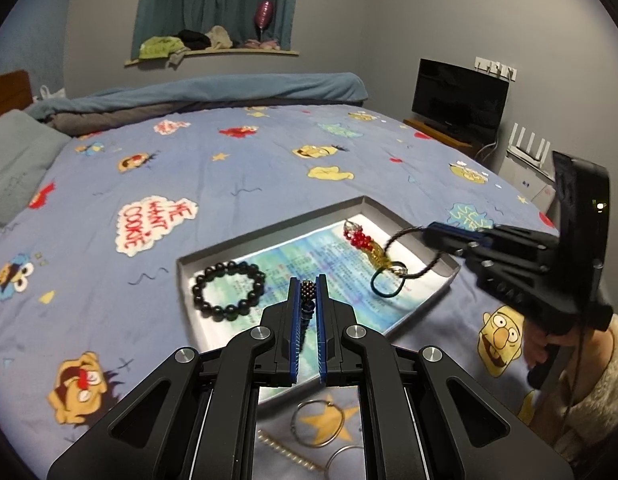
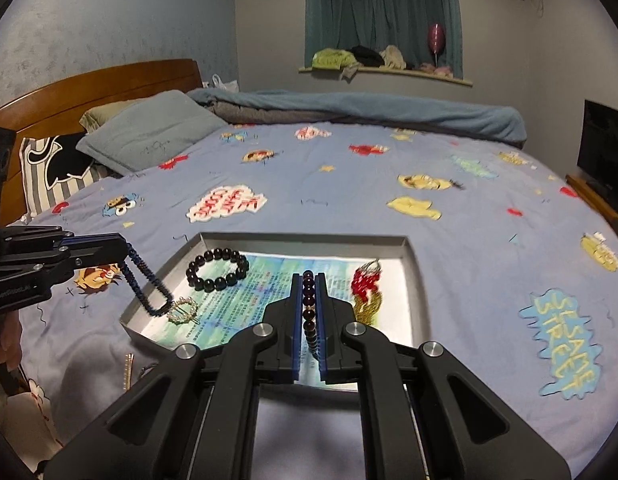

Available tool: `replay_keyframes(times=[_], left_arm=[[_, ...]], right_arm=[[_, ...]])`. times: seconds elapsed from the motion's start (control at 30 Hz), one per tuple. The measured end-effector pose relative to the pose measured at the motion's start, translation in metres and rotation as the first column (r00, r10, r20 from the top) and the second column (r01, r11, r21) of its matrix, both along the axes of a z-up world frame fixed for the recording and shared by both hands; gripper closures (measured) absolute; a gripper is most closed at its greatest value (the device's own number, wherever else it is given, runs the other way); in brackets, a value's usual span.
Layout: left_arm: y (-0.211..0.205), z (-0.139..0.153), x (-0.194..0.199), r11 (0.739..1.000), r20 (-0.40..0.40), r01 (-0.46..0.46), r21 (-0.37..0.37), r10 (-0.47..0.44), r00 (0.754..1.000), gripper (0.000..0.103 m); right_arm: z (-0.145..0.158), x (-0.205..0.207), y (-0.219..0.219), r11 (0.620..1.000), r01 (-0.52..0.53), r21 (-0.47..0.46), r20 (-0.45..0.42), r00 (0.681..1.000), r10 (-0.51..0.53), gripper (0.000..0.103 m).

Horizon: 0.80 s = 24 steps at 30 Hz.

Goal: Organize jewelry
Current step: 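Carry both bead bracelets into the grey tray and open both tools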

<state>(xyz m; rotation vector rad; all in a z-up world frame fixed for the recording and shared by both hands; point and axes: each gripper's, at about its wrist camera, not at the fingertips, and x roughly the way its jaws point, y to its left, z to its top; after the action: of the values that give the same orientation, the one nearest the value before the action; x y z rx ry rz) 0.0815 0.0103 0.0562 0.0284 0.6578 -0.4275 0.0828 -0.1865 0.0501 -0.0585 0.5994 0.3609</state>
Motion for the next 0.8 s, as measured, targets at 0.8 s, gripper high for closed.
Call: replay_keyframes(times=[0.8], left_arm=[[-0.021, -0.068, 0.116, 0.997, -0.13, 0.0, 0.079, 0.01, 0.992, 0.095]], right_arm=[[-0.052, 0.094, 0.016, 0.999, 0.05, -0.008, -0.117, 0.992, -0.05, 0.097]])
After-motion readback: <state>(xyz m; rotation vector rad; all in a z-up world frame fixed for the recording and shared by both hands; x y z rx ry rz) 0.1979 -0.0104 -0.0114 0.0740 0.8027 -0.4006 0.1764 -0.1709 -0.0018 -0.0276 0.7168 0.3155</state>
